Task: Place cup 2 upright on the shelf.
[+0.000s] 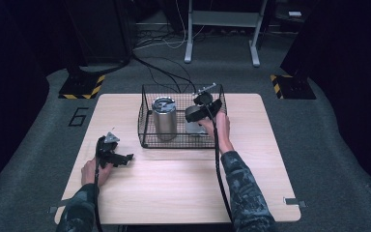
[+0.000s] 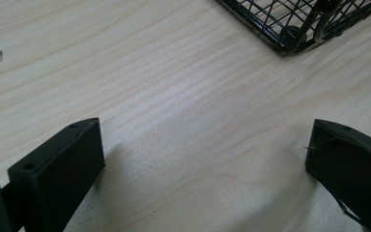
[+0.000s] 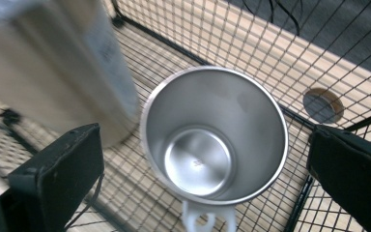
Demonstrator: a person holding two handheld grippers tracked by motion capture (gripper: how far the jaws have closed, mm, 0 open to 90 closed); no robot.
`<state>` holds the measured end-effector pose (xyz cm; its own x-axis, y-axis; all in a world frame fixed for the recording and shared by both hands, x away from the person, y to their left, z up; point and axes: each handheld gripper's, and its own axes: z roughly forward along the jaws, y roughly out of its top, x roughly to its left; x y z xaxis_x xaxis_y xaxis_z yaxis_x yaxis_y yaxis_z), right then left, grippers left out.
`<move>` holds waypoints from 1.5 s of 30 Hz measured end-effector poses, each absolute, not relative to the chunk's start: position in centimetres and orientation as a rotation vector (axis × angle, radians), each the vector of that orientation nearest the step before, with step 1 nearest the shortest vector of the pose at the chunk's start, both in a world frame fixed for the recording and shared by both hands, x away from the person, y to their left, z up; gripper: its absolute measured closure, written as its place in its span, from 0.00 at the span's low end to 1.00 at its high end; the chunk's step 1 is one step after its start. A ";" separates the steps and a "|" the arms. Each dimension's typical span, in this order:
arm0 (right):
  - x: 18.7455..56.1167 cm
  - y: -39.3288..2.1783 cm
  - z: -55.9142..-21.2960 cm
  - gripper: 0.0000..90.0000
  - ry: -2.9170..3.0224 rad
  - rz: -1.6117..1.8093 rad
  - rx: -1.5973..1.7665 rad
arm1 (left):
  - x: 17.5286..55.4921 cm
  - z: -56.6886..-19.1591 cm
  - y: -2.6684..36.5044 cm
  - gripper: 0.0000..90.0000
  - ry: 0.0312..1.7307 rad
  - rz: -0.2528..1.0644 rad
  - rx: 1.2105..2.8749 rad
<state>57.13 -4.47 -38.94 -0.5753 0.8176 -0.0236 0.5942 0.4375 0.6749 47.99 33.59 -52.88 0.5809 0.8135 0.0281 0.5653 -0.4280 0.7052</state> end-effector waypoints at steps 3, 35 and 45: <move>56.1 -4.7 -38.1 0.00 2.354 0.929 1.172 | 48.0 -52.9 33.6 0.00 1.093 0.484 2.153; 39.5 -13.0 -39.6 0.00 2.352 1.024 0.942 | 48.0 -53.0 33.5 0.00 1.096 0.497 2.142; 37.0 -17.2 -44.1 0.01 2.250 1.044 1.106 | 48.0 -52.9 33.6 0.00 1.104 0.484 2.146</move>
<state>36.99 -17.23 -44.11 -0.5941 0.8032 -0.0431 0.4856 0.4009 0.7768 47.97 33.57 -52.88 0.5739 0.8186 0.0224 0.5712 -0.4196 0.7055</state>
